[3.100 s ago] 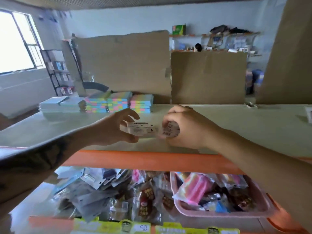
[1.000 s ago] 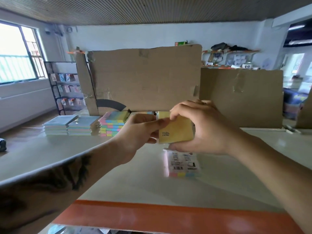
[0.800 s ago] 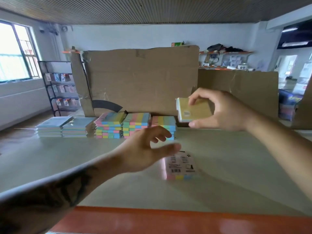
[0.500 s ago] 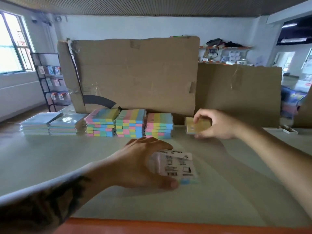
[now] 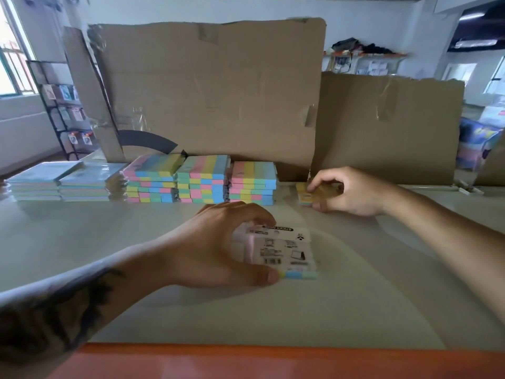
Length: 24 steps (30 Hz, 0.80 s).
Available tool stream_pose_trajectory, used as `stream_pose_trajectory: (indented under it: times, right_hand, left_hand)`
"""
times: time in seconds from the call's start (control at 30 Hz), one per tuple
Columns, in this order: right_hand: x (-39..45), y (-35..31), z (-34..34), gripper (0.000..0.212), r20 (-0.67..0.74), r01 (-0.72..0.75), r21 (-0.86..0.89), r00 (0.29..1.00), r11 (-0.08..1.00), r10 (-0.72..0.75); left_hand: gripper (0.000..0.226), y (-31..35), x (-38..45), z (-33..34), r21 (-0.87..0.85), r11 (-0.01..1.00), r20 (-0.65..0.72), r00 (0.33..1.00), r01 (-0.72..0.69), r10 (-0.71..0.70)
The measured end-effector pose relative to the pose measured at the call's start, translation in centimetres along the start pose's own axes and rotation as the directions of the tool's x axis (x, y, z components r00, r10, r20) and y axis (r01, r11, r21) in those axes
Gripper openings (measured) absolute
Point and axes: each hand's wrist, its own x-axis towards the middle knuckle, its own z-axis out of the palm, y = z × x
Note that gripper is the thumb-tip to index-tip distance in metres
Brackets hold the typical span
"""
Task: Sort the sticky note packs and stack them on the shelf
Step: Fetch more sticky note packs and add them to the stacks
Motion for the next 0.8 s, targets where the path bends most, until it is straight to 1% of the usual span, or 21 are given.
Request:
stream_pose_trajectory:
  times: [0.13, 0.2, 0.23, 0.3, 0.33, 0.37, 0.43, 0.47, 0.5, 0.53, 0.57, 0.6, 0.67, 0.73, 0.77, 0.8]
  right_hand:
    - [-0.3, -0.8, 0.1, 0.033, 0.026, -0.009, -0.064, 1.0, 0.998, 0.011]
    - [-0.8, -1.6, -0.2, 0.044, -0.022, 0.038, -0.149, 0.999, 0.988, -0.042]
    - [-1.2, -2.2, -0.6, 0.047, -0.069, 0.063, -0.156, 0.995, 0.986, -0.075]
    - [-2.3, -3.9, -1.4, 0.043, -0.154, 0.134, -0.077, 0.978, 0.988, -0.144]
    - [-3.0, -4.8, -1.6, 0.041, -0.157, 0.173, -0.003, 0.973, 0.985, -0.171]
    - [-3.8, -5.9, -1.7, 0.042, -0.128, 0.214, 0.084, 0.971, 0.973, -0.202]
    - [-5.3, -8.0, -1.5, 0.049, 0.01, 0.26, 0.202, 0.964, 0.944, -0.267]
    - [-5.9, -8.9, -1.2, 0.053, 0.104, 0.261, 0.194, 0.953, 0.946, -0.284]
    - [-6.3, -9.6, -0.8, 0.058, 0.184, 0.256, 0.149, 0.942, 0.955, -0.281]
    - [-6.4, -9.9, -0.3, 0.06, 0.231, 0.257, 0.092, 0.934, 0.962, -0.271]
    - [-6.4, -10.1, 0.1, 0.058, 0.237, 0.265, 0.033, 0.935, 0.964, -0.265]
    - [-6.2, -10.1, 0.5, 0.051, 0.206, 0.278, -0.015, 0.941, 0.96, -0.27]
    - [-5.9, -10.1, 1.1, 0.03, 0.101, 0.296, -0.026, 0.951, 0.955, -0.292]
    - [-5.8, -9.9, 1.2, 0.018, 0.013, 0.279, 0.043, 0.96, 0.959, -0.28]
    - [-5.8, -9.9, 1.1, 0.016, -0.016, 0.266, 0.085, 0.964, 0.96, -0.266]
    - [-5.8, -9.9, 1.0, 0.017, -0.04, 0.258, 0.129, 0.966, 0.957, -0.255]
  left_hand:
    - [0.07, -0.1, 0.0, 0.1, -0.048, 0.999, -0.003, 1.0, 0.022, -0.022]
    - [0.064, -0.3, 0.0, 0.1, -0.084, 0.996, -0.019, 1.0, 0.022, -0.023]
    - [0.063, -0.4, -0.1, 0.1, -0.108, 0.994, -0.032, 0.999, 0.024, -0.028]
    - [0.061, -0.8, -0.1, 0.1, -0.191, 0.981, -0.056, 0.997, 0.042, -0.054]
    - [0.061, -1.0, -0.1, 0.1, -0.239, 0.97, -0.067, 0.996, 0.049, -0.067]
    - [0.061, -1.3, -0.1, 0.1, -0.281, 0.958, -0.079, 0.994, 0.051, -0.076]
    - [0.06, -1.7, 0.0, 0.0, -0.341, 0.939, -0.098, 0.991, 0.048, -0.087]
    - [0.058, -1.9, 0.2, 0.1, -0.368, 0.929, -0.106, 0.99, 0.045, -0.09]
    - [0.056, -2.0, 0.3, 0.1, -0.393, 0.919, -0.114, 0.989, 0.042, -0.094]
    - [0.054, -2.0, 0.4, 0.1, -0.421, 0.906, -0.122, 0.988, 0.035, -0.095]
    - [0.051, -2.0, 0.5, 0.1, -0.445, 0.895, -0.134, 0.986, 0.029, -0.098]
    - [0.047, -1.8, 0.6, 0.1, -0.467, 0.884, -0.146, 0.985, 0.017, -0.096]
    - [0.047, -1.5, 0.7, 0.0, -0.517, 0.856, -0.156, 0.984, -0.01, -0.083]
    - [0.058, -1.3, 0.8, -0.1, -0.582, 0.813, -0.149, 0.986, -0.027, -0.074]
    - [0.061, -1.3, 0.8, -0.1, -0.611, 0.791, -0.147, 0.986, -0.029, -0.077]
    - [0.059, -1.4, 0.9, -0.1, -0.639, 0.769, -0.155, 0.984, -0.035, -0.085]
